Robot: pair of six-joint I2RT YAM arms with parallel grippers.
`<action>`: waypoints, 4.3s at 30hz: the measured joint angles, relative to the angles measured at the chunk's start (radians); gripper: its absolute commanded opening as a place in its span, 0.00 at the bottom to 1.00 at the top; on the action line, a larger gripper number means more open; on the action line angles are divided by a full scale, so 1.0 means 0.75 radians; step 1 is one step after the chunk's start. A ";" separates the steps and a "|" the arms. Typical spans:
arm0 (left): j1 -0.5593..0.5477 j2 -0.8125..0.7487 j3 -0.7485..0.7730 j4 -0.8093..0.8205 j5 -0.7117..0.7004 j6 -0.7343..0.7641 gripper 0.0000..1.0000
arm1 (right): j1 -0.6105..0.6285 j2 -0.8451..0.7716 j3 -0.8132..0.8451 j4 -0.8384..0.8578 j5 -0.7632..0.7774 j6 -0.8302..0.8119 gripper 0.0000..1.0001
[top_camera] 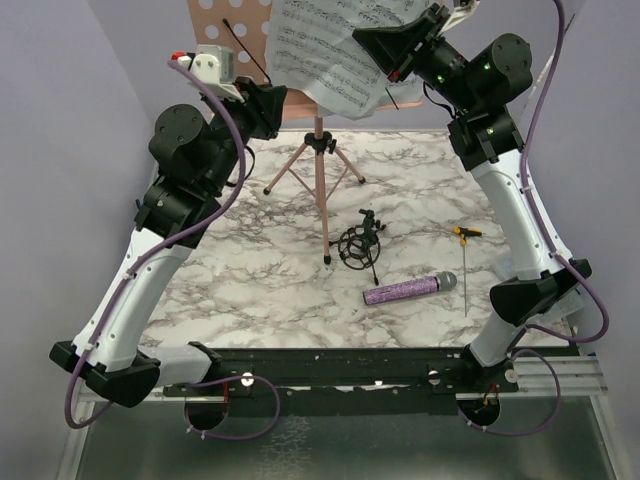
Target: Set up the instrument practice props
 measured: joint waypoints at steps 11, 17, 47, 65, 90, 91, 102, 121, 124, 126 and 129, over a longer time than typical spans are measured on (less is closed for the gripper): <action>0.000 -0.068 -0.032 0.021 -0.197 -0.080 0.69 | 0.000 -0.001 -0.031 0.032 -0.009 0.006 0.00; 0.001 -0.049 -0.033 0.021 -0.229 -0.109 0.67 | 0.000 -0.001 -0.032 0.032 -0.009 0.005 0.01; 0.007 0.100 0.044 0.027 -0.228 -0.145 0.00 | 0.000 -0.001 -0.065 0.056 -0.019 0.009 0.01; 0.008 0.006 -0.178 0.292 -0.162 -0.083 0.00 | 0.000 0.042 0.030 0.069 -0.037 0.050 0.00; 0.009 -0.008 -0.267 0.450 -0.022 0.003 0.00 | 0.089 0.262 0.290 0.023 -0.061 0.057 0.01; 0.009 -0.009 -0.267 0.450 -0.018 0.007 0.00 | 0.104 0.271 0.299 0.016 -0.060 0.052 0.00; 0.009 -0.021 -0.291 0.472 -0.005 0.022 0.00 | 0.229 0.347 0.371 -0.035 -0.041 -0.028 0.01; 0.009 -0.059 -0.355 0.522 -0.032 0.046 0.25 | 0.262 0.370 0.359 -0.073 0.023 -0.080 0.35; 0.009 -0.066 -0.358 0.524 -0.035 0.046 0.26 | 0.262 0.349 0.294 -0.074 0.026 -0.082 0.37; 0.009 -0.070 -0.358 0.529 -0.038 0.046 0.26 | 0.262 0.333 0.236 -0.075 0.028 -0.082 0.38; 0.009 -0.077 -0.360 0.530 -0.039 0.046 0.26 | 0.262 0.285 0.157 -0.074 0.034 -0.081 0.38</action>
